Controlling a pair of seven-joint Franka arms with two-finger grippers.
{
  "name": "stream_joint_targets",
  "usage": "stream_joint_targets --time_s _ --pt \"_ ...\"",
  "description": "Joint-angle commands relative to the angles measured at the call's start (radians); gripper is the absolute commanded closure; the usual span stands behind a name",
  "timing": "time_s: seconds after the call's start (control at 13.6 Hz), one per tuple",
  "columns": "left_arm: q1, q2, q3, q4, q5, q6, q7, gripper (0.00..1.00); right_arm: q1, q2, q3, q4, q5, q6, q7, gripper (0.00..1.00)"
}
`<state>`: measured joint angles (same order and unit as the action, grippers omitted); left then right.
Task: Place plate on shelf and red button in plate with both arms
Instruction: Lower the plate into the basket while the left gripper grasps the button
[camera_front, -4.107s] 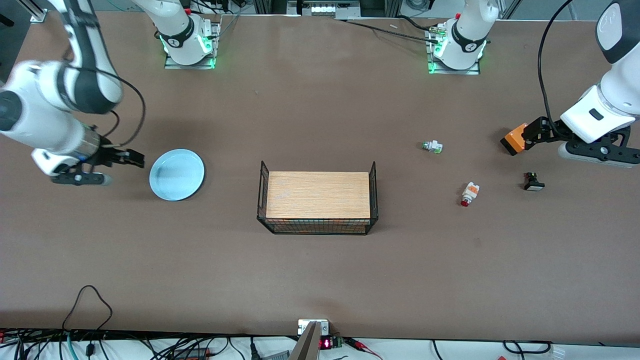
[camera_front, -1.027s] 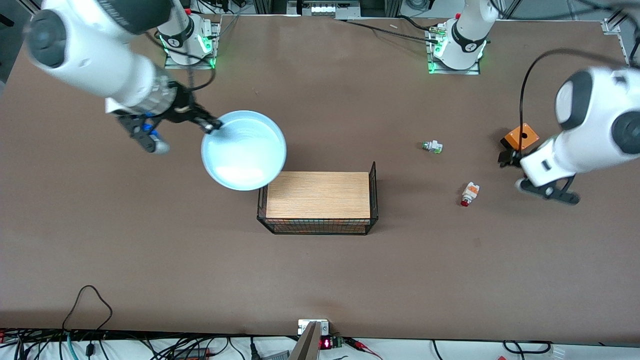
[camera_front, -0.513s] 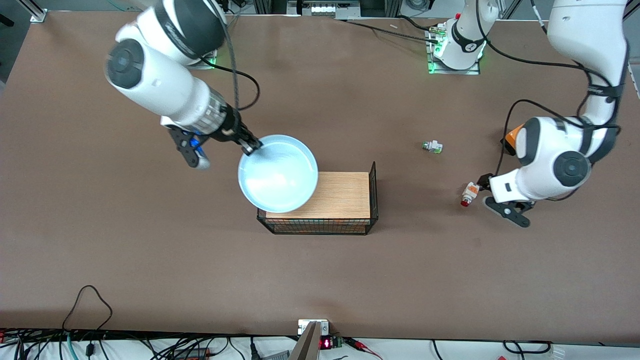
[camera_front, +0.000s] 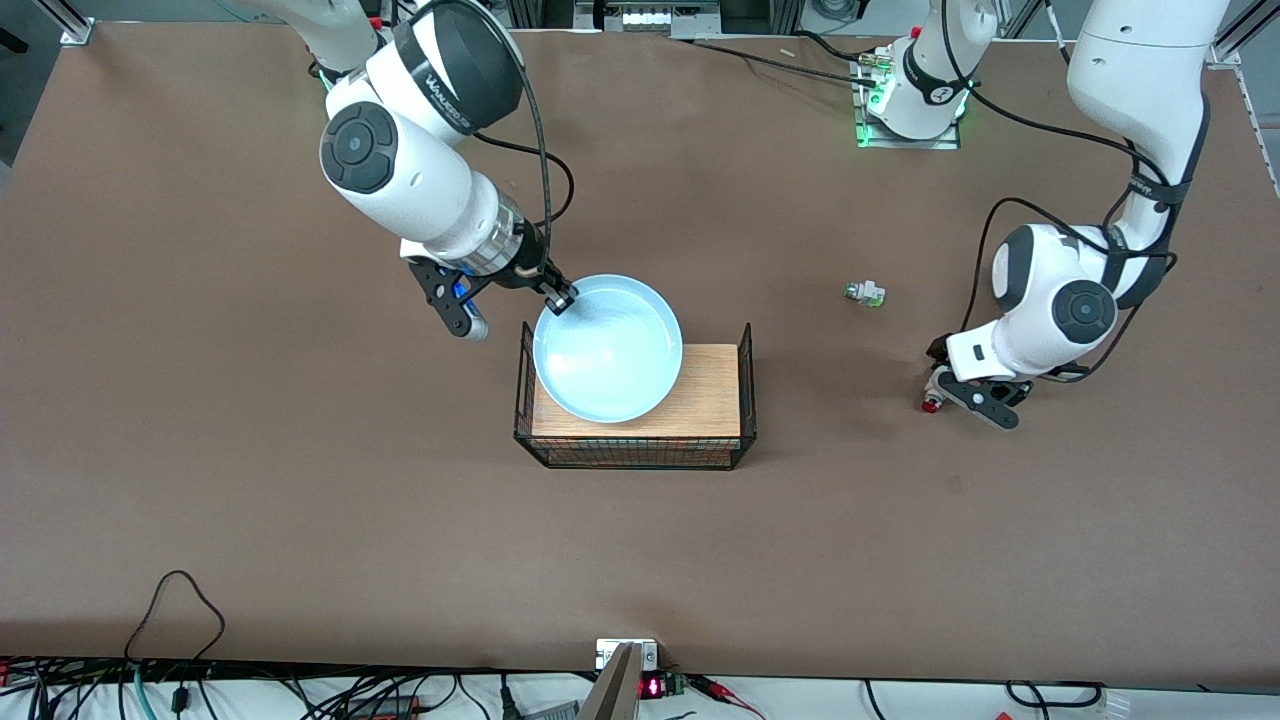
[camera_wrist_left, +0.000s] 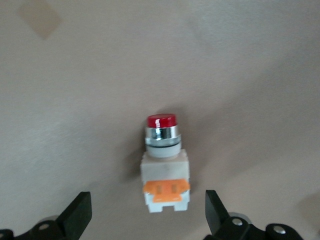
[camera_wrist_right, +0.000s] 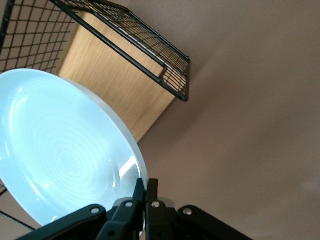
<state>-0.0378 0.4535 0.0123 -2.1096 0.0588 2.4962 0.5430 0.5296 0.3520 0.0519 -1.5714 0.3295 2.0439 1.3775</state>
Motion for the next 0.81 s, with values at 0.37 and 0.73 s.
stream_joint_targets --time_s 0.37,0.73 --pt "0.012 0.051 -0.032 -0.001 -0.019 0.069 0.011 0.28 0.033 0.067 -0.011 0.022 0.005 0.071 0.012 1.00" --pt "0.010 0.045 -0.032 0.008 -0.019 0.056 0.008 0.84 0.061 0.056 -0.014 0.007 0.005 0.062 0.015 1.00"
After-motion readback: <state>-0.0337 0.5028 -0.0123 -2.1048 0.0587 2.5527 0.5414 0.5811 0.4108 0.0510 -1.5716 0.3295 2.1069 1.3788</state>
